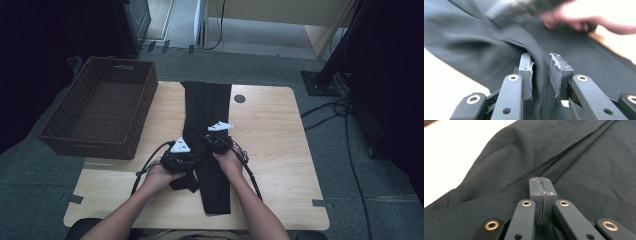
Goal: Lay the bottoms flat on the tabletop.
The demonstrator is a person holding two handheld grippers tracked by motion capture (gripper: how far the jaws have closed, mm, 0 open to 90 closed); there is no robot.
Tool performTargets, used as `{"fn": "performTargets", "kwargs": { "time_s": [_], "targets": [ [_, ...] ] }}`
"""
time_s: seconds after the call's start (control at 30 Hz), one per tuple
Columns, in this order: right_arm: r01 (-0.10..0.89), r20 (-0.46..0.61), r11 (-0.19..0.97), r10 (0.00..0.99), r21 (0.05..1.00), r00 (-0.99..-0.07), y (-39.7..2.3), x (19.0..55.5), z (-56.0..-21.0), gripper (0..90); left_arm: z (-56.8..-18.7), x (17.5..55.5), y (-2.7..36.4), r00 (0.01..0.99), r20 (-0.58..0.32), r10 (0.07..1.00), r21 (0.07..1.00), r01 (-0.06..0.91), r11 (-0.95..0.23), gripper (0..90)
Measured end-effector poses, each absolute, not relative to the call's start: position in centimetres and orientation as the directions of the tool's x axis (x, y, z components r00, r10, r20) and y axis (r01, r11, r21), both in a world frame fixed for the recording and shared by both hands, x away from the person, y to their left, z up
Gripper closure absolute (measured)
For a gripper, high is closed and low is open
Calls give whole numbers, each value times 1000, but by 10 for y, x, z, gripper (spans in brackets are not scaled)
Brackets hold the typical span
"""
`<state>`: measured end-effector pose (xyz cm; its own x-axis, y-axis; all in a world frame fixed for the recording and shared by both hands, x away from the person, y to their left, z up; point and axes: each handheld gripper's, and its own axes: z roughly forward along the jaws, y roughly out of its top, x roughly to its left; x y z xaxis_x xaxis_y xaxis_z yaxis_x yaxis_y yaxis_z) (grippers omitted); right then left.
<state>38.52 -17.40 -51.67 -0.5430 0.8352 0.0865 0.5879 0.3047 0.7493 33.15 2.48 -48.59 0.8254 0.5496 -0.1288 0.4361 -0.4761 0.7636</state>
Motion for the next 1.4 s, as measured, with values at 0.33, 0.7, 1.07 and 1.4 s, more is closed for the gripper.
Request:
{"fn": "performTargets", "kwargs": {
  "time_s": [0.33, 0.7, 1.07, 1.4],
  "targets": [
    [512, 67, 285, 823, 811, -564, -212, 346, -472, 900, -474, 377, 48, 722, -126, 680, 789, 489, -373, 688],
    [557, 72, 280, 847, 782, -526, -254, 310, -488, 900, -490, 411, 20, 712, -91, 696, 759, 502, -414, 656],
    [626, 111, 263, 863, 734, -494, -260, 312, -516, 900, -504, 417, -14, 745, -74, 663, 750, 479, -455, 617],
    [595, 115, 291, 828, 749, -549, -234, 296, -519, 900, -506, 421, -5, 728, -67, 683, 738, 496, -456, 611]
  ]
}}
